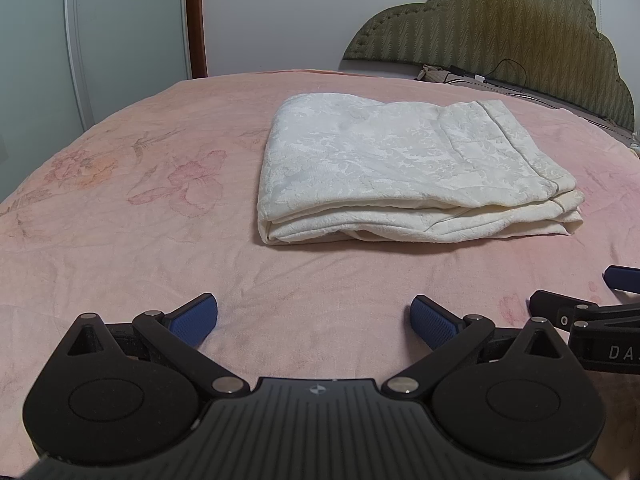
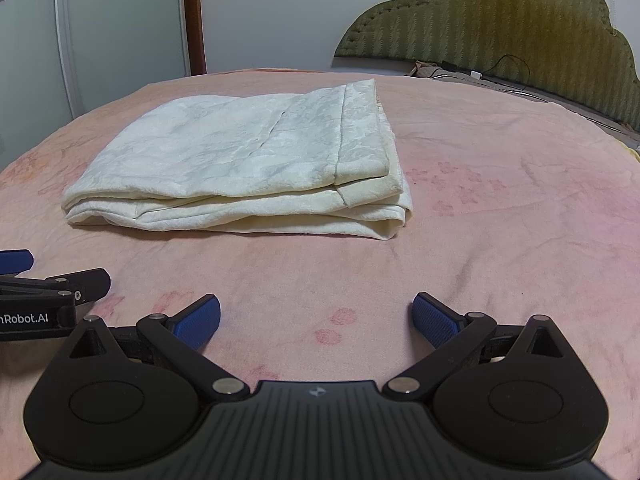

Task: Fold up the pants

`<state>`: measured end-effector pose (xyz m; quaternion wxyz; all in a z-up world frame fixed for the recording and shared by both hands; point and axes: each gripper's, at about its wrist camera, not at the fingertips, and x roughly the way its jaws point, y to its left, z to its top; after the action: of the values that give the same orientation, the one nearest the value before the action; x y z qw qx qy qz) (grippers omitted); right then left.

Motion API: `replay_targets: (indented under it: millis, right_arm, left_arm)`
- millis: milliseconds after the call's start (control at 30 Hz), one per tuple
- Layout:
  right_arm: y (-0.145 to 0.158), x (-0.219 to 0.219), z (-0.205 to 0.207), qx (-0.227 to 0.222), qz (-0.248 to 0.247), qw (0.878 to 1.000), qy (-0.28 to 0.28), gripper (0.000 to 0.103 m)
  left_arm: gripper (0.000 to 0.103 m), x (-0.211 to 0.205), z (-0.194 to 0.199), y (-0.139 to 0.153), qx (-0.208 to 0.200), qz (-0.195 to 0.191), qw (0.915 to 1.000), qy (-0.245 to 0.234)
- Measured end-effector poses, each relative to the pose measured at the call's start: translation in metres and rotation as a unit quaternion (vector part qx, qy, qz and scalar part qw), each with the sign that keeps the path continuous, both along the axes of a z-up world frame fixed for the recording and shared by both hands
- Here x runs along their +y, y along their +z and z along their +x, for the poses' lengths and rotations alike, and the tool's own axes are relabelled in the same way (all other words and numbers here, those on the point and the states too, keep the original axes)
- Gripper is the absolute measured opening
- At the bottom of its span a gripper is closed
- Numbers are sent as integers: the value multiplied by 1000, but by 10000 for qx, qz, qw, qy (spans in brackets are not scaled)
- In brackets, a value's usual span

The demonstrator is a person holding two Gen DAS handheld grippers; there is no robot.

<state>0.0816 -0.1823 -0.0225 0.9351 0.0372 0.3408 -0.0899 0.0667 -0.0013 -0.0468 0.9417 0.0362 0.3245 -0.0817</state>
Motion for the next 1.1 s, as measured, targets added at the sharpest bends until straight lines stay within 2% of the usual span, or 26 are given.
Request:
replay_targets:
  millis: [1100]
  right_arm:
    - [0, -1, -1, 11, -1, 10000, 85, 103]
  left_arm:
    - [103, 0, 0, 0, 2, -4, 10000, 0]
